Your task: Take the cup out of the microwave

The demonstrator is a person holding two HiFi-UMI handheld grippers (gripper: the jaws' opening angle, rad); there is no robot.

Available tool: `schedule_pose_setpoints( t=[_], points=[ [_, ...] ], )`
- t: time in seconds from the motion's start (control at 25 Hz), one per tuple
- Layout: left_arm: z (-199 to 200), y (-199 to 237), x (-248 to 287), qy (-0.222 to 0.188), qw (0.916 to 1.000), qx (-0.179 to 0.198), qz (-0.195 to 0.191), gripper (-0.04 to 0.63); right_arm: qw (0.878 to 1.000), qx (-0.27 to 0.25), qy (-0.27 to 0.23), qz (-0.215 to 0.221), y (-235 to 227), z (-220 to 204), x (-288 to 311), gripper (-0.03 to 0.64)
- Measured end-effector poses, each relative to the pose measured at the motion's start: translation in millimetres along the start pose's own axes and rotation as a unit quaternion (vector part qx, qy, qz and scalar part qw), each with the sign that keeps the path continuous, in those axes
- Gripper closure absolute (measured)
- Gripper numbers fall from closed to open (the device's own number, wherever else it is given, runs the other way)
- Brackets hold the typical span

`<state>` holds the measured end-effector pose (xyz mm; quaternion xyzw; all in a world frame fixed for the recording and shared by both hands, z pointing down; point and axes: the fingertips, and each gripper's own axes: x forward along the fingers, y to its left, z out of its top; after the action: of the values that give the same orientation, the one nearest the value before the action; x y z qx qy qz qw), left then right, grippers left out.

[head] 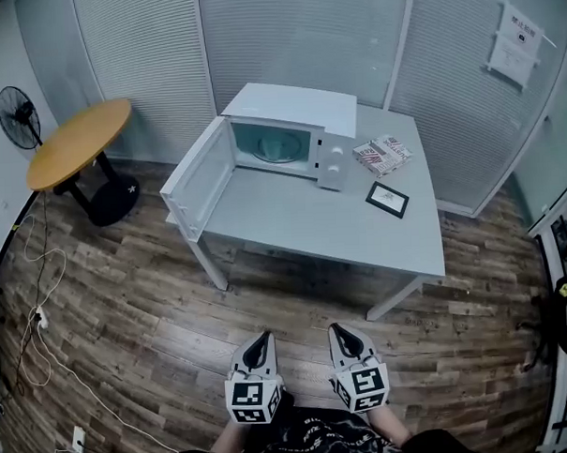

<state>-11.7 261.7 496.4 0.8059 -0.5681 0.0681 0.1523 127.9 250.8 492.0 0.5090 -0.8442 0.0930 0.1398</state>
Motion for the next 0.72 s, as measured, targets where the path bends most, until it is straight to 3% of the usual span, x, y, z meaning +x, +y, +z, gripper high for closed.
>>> schedule_pose_setpoints(
  t=[0.32,0.72],
  points=[
    [9.3,37.2,23.3,0.003,0.9998,0.015,-0.012,0.588,1.000,0.006,0.003,-0.025,8.2,6.2,30.3,0.612],
    [11.5,38.1,36.9,0.011,0.9991,0.021,-0.036,0.589,0.998,0.035,0.003,-0.049,3.1,-1.6,36.6,0.612]
  ],
)
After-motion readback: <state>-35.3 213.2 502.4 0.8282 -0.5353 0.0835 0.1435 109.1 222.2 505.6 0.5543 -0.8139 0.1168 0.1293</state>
